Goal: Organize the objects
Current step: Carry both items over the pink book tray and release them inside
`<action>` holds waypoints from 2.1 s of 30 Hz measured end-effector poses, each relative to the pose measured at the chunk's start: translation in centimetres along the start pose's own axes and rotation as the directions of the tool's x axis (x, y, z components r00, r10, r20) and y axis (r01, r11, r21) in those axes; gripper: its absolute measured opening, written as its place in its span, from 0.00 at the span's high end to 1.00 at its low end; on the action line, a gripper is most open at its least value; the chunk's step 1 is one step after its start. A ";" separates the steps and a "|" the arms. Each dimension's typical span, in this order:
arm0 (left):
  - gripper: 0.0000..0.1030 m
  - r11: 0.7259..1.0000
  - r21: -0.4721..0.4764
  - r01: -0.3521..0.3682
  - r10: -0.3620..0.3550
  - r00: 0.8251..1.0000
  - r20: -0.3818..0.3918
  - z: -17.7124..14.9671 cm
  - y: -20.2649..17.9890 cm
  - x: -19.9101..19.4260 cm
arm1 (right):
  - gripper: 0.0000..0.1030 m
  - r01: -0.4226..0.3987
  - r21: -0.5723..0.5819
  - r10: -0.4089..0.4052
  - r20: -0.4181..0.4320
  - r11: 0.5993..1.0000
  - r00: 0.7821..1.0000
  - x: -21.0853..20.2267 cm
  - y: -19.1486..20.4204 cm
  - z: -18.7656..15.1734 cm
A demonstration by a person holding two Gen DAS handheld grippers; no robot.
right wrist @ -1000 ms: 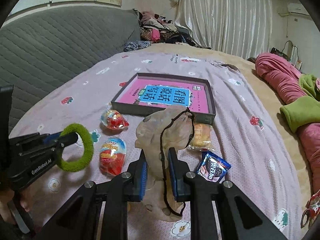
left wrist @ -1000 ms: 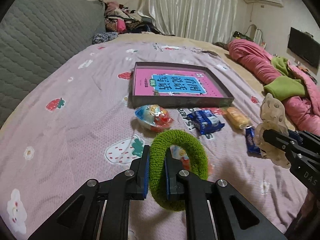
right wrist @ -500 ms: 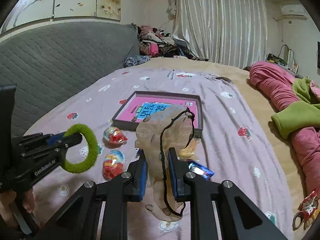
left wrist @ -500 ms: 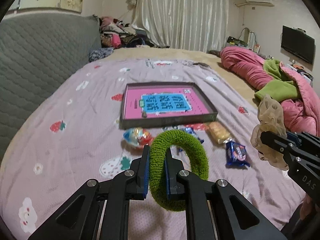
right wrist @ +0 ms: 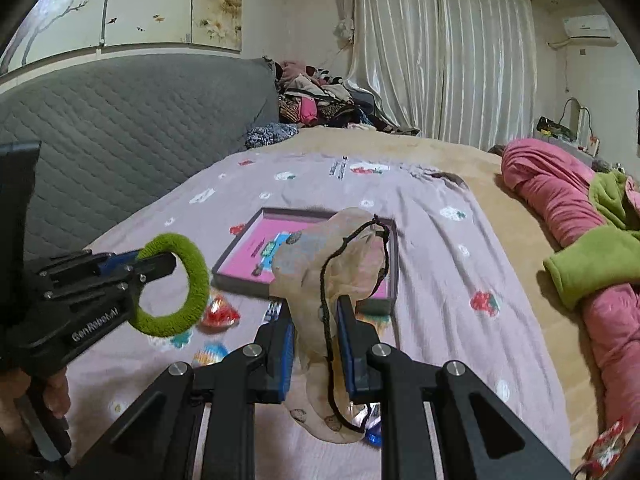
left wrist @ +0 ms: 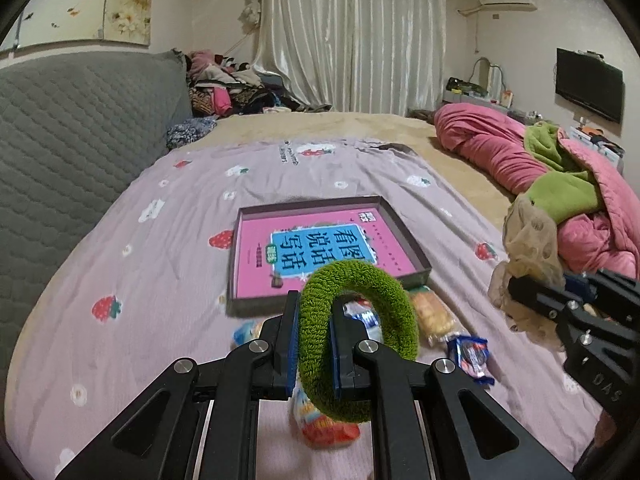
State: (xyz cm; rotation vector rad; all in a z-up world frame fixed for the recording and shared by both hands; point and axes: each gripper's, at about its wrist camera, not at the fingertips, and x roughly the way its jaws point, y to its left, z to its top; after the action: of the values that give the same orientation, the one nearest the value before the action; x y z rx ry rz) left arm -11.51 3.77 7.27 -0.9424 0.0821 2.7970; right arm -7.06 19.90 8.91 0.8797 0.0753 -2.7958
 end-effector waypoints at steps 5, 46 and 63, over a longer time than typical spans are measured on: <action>0.88 1.000 0.007 -0.021 0.021 1.000 -0.007 2.4 0.6 2.4 | 0.80 -0.002 -0.016 0.002 0.013 1.000 1.000 1.6 -0.3 2.7; 0.87 0.992 -0.121 -0.048 0.003 0.936 -0.352 10.6 7.5 34.3 | 0.80 -0.030 0.085 0.059 -0.368 0.996 0.928 34.0 -7.9 9.7; 0.50 0.993 -0.064 -0.101 0.067 0.911 -0.406 9.7 7.3 36.3 | 0.44 0.032 0.044 -0.010 -0.432 0.999 0.902 36.8 -8.0 8.8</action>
State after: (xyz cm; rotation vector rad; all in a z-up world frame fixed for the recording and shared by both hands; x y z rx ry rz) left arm -47.02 3.47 -7.03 -1.5619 0.0632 2.6498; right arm -43.14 19.98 -5.01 1.5058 0.0824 -2.5747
